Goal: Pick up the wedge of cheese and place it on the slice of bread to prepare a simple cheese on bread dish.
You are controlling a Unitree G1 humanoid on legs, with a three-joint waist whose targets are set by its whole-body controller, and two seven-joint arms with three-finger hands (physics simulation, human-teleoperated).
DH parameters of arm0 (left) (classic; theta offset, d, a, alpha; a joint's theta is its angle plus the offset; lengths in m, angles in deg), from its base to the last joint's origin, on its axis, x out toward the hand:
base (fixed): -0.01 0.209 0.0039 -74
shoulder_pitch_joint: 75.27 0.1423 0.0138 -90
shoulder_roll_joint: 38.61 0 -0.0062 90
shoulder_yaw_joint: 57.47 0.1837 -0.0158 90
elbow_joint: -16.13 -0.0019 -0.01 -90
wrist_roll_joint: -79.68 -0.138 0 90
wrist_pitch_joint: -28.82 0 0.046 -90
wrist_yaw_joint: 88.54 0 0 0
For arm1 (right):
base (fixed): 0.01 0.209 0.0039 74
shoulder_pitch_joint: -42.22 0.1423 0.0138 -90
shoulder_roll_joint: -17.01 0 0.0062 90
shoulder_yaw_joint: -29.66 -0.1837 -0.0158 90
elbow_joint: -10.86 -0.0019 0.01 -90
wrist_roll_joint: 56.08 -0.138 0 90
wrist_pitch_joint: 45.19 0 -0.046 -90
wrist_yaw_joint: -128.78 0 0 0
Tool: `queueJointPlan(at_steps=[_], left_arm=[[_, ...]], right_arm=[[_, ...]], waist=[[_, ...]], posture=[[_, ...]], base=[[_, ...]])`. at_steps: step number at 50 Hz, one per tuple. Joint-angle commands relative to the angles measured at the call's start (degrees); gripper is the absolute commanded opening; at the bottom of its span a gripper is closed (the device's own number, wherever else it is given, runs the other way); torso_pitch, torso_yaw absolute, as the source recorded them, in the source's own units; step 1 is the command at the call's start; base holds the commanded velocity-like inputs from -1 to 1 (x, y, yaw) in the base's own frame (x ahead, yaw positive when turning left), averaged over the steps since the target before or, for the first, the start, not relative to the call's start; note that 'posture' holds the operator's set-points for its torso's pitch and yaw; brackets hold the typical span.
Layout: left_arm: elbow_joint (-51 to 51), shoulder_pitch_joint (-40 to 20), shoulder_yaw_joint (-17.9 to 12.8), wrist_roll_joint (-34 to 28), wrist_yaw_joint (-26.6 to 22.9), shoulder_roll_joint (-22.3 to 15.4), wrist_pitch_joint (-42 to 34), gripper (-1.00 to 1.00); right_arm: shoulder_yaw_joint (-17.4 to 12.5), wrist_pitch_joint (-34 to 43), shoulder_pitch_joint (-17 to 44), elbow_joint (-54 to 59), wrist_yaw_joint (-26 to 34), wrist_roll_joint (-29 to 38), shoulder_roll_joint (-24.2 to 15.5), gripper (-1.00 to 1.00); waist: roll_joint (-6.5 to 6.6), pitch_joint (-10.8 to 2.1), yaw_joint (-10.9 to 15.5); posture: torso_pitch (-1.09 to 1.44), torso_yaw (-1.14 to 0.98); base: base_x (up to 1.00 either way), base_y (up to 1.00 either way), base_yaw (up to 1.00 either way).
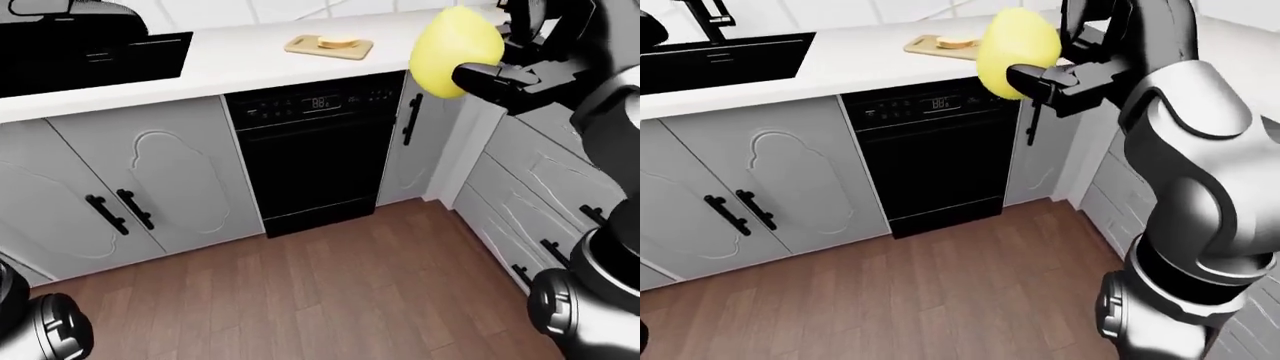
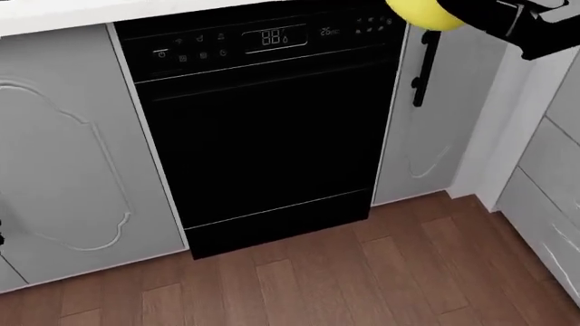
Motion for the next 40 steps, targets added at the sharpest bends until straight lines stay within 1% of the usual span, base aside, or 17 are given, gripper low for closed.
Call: queueJointPlan(at_steps=[1,4,8,10,11,12,13,24,26,27,28,31,35,37,38,39,40], left_arm=[[0.4,-1.4,-0.1,-0.1,0.3,-0.6,0.9,1.0],[0.4,-1.4,0.1,-0.2,0.3,-0.5,1.0,1.0],[0.2,-1.3,0.3,-0.6,0.0,-0.3,1.3,1.0],[0.3,-1.5,0.3,-0.7,-0.1,-0.2,1.1,1.0],[0.3,-1.4,0.3,-0.8,-0.2,-0.3,1.1,1.0],[0.2,-1.4,0.2,-0.9,-0.3,-0.3,1.2,1.0],[0.2,-1.4,0.1,-0.8,-0.3,-0.3,1.1,1.0],[-0.9,-0.9,0.3,-1.9,-1.5,-0.3,2.5,1.0],[-0.7,-1.0,0.2,-2.0,-1.5,-0.3,2.3,1.0],[-0.6,-1.0,0.1,-1.9,-1.4,-0.2,2.1,1.0],[-0.4,-1.0,-0.1,-1.8,-1.3,-0.2,1.9,1.0],[-0.2,-1.1,0.0,-1.7,-1.1,-0.1,1.7,1.0],[-0.9,-1.0,0.2,-2.3,-1.8,-0.2,2.4,1.0],[-1.0,-1.0,0.2,-2.5,-2.0,-0.1,2.5,1.0],[-1.1,-1.0,0.3,-2.7,-2.1,-0.1,2.7,1.0],[-1.3,-1.0,0.4,-2.9,-2.3,0.0,2.8,1.0],[-1.2,-1.0,0.4,-3.0,-2.3,0.0,2.7,1.0]], right_arm=[[-0.9,-1.8,1.9,-0.8,0.1,0.6,-0.9,-1.0],[-1.3,-1.4,1.9,-1.1,0.4,0.8,-1.0,-1.0],[-1.3,-1.4,1.8,-1.1,0.7,1.0,-0.8,-1.0],[-1.3,-1.4,1.8,-1.1,0.8,1.2,-0.8,-1.0],[-1.2,-1.6,1.7,-1.0,0.9,1.3,-0.8,-1.0],[-1.2,-1.5,1.7,-1.0,1.0,1.3,-0.7,-1.0],[-1.2,-1.4,1.7,-1.1,1.0,1.4,-0.7,-1.0],[-0.8,-1.9,1.8,-0.8,1.5,2.2,-0.1,-1.0],[-0.9,-1.9,1.8,-0.8,1.6,2.3,-0.1,-1.0],[-0.9,-1.9,1.8,-0.8,1.6,2.4,-0.1,-1.0],[-0.8,-1.9,1.7,-0.8,1.7,2.4,-0.1,-1.0],[-0.8,-1.8,1.8,-0.8,1.7,2.6,0.0,-1.0],[-0.6,-2.1,1.7,-0.5,2.0,3.1,0.1,-1.0],[-0.7,-2.2,1.6,-0.5,2.1,3.2,0.2,-1.0],[-0.7,-2.3,1.6,-0.4,2.1,3.3,0.4,-1.0],[-0.6,-2.5,1.4,-0.3,2.1,3.4,0.5,-1.0],[-0.5,-2.6,1.3,-0.2,2.1,3.6,0.6,-1.0]], waist=[[0.9,-1.74,-0.4],[1.03,-2.69,-0.7],[-0.8,-1.8,-0.6],[-2.84,-1.76,-0.4],[-4.58,-2.17,-0.3],[-7.55,-3.0,-0.4],[-6.08,-2.82,-0.4],[-0.51,-1.13,-0.5],[2.15,-1.96,-0.7],[0.16,-1.48,-0.2],[1.23,-1.86,-0.6],[0.99,-2.83,-0.6],[-1.57,-1.61,-0.5],[-4.65,-2.19,-0.3],[-7.93,-3.0,-0.5],[-5.85,-2.38,-0.6],[-6.06,-2.12,-0.5]], posture=[[0.0,0.0],[0.0,0.0],[0.0,0.0],[0.0,0.0],[0.0,0.0],[0.0,0.0],[0.0,0.0],[0.0,0.0],[0.0,0.0],[0.0,0.0],[0.0,0.0],[0.0,0.0],[0.0,0.0],[0.0,0.0],[0.0,0.0],[0.0,0.0],[0.0,0.0]], base=[[0.0,-0.41,0.0],[0.0,-0.43,0.0],[0.0,-0.45,0.0],[0.0,-0.45,0.0],[0.0,-0.45,0.0],[0.0,-0.45,0.0],[0.0,-0.44,0.0],[0.0,-0.45,0.0],[0.0,-0.45,0.0],[0.0,-0.45,0.0],[0.0,-0.45,0.0],[0.0,-0.45,0.0],[0.0,-0.46,0.0],[0.0,-0.45,0.0],[0.0,-0.45,0.0],[0.0,-0.45,0.0],[0.0,-0.45,0.0]])
